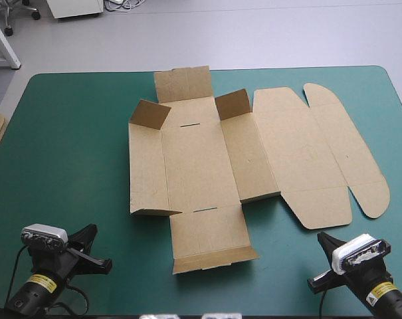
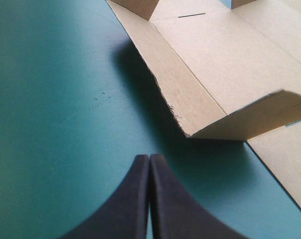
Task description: Fold the box
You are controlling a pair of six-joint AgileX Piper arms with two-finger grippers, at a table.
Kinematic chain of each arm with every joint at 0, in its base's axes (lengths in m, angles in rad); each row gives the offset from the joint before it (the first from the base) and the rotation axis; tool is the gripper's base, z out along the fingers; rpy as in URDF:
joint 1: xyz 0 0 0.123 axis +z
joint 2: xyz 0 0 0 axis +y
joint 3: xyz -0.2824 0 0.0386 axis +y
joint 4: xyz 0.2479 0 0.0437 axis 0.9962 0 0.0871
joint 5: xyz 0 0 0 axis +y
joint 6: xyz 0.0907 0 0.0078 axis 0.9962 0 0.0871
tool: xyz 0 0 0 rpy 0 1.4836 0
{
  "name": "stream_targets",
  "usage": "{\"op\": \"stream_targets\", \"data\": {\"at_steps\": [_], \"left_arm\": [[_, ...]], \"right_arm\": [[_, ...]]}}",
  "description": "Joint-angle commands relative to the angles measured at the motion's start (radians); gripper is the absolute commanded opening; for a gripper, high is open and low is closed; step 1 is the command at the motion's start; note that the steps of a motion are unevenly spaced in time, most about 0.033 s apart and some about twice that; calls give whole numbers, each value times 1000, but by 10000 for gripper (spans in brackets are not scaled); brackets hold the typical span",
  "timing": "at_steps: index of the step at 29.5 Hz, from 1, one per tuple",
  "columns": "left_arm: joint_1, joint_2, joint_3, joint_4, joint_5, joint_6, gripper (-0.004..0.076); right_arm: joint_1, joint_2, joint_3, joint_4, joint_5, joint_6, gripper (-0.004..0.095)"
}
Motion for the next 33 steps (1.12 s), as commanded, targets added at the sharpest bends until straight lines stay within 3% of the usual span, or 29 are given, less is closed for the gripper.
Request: {"op": "stream_targets", "data": {"at_steps": [1,13,16,20,22,27,33], "left_arm": [[-7,15,-27,-7,-65,-4,-10],[-7,15,-27,-7,-80,-4,0],[-7,15,-27,-34,-104,-4,111],[-7,30,-54,-95,-118,-6,398],[-7,70,-94,-133,-84,-35,493],[-7,238,-250,-210,71,-37,497],[-7,450,-426,-217,144,-18,497]], "right_arm": [[-1,12,-30,-5,-76,-10,-20],[-1,12,-30,-5,-72,-10,-20],[-1,12,-30,-5,-74,-10,-20],[-1,12,-30,-3,-75,-10,-20],[-1,12,-30,2,-75,-10,-20],[-1,12,-30,25,-78,-10,-20],[-1,12,-30,27,-107,-10,-20]]}}
